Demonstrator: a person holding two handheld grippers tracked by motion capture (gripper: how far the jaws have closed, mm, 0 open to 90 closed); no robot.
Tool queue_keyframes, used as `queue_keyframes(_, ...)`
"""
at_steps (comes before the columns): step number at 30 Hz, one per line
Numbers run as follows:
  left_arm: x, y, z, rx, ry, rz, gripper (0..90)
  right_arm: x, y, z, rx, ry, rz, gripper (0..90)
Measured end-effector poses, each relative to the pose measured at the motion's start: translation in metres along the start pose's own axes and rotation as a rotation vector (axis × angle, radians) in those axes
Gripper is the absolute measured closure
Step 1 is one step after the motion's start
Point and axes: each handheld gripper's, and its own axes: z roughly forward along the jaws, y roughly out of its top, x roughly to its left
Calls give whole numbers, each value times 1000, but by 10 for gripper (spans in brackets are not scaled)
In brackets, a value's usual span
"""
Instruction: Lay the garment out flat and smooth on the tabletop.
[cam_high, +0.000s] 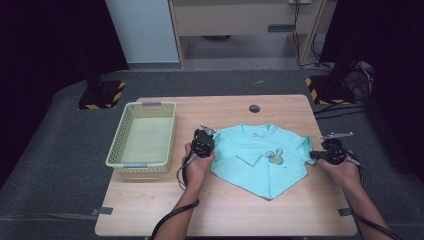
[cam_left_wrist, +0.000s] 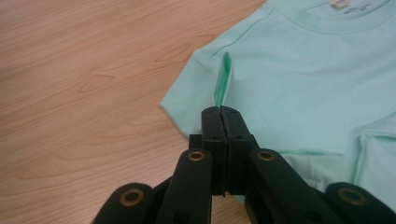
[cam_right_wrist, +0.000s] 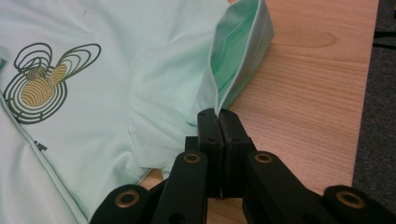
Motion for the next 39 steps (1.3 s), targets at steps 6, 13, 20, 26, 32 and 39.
queue_keyframes(6, 4, -6, -7, -10, 24, -7, 897, -6, -1, -1, -6, -1, 30, 892)
queue_keyframes(13, 11, -13, -13, -10, 53, -27, 898, -10, -2, 2, -10, 8, 58, 891)
queue_keyframes(20, 15, -17, -16, -17, 61, -37, 898, -13, -4, 0, -20, 16, 83, 890)
queue_keyframes(26, 15, -20, -18, -15, 59, -44, 898, -16, -7, -3, -37, 34, 118, 888)
queue_keyframes(32, 15, -23, -19, -20, 63, -48, 896, -18, -10, -6, -39, 23, 129, 870)
queue_keyframes(39, 13, -23, -21, -32, 76, -55, 827, -19, -8, -12, -58, 7, 123, 789)
